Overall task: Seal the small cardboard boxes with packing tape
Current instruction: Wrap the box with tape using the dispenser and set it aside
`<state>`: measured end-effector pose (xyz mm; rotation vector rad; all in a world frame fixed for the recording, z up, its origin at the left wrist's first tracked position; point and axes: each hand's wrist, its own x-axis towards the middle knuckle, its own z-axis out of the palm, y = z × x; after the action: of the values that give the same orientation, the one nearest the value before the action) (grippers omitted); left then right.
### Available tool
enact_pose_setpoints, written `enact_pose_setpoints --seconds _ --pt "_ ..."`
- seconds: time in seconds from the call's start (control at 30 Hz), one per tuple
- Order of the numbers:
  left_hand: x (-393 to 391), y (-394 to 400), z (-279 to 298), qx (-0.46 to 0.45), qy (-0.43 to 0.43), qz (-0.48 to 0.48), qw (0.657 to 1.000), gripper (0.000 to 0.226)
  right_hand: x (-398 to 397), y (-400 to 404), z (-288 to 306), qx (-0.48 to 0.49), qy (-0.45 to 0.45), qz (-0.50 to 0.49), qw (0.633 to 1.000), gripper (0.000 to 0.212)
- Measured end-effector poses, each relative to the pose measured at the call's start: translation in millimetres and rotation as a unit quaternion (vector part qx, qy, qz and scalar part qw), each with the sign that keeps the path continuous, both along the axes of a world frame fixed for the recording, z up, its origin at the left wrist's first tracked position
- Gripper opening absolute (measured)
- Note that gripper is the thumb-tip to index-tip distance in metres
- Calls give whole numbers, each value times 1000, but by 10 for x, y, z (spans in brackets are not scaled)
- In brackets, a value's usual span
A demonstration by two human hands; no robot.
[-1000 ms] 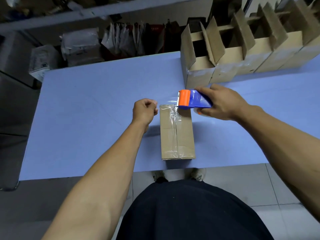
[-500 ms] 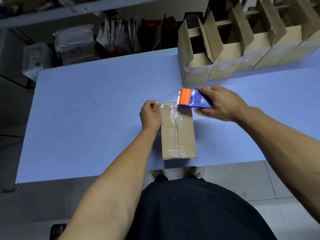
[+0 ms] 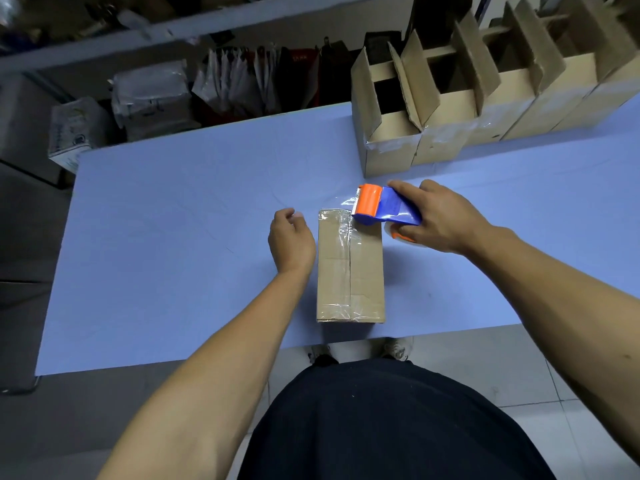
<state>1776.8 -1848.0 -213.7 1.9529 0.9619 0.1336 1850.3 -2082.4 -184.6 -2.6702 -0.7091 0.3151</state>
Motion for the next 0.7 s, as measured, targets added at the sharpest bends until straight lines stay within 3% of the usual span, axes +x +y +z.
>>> enact_pose_setpoints --seconds 0.13,0.27,0.43,0.57,0.7 --pt "-99 -257 101 125 -80 -181 972 40 -9 46 -25 8 -1 -3 1000 73" --pt "-185 -357 -69 210 33 -364 907 71 7 23 -4 2 3 5 1000 73" --pt "-184 -340 -100 286 104 -422 854 104 38 -58 10 20 14 16 1000 75" --pt "-158 -352 -79 297 118 -432 843 100 75 -262 22 20 48 27 998 86" --pt "-167 -357 -49 300 119 -430 843 96 56 -604 31 8 60 19 998 77"
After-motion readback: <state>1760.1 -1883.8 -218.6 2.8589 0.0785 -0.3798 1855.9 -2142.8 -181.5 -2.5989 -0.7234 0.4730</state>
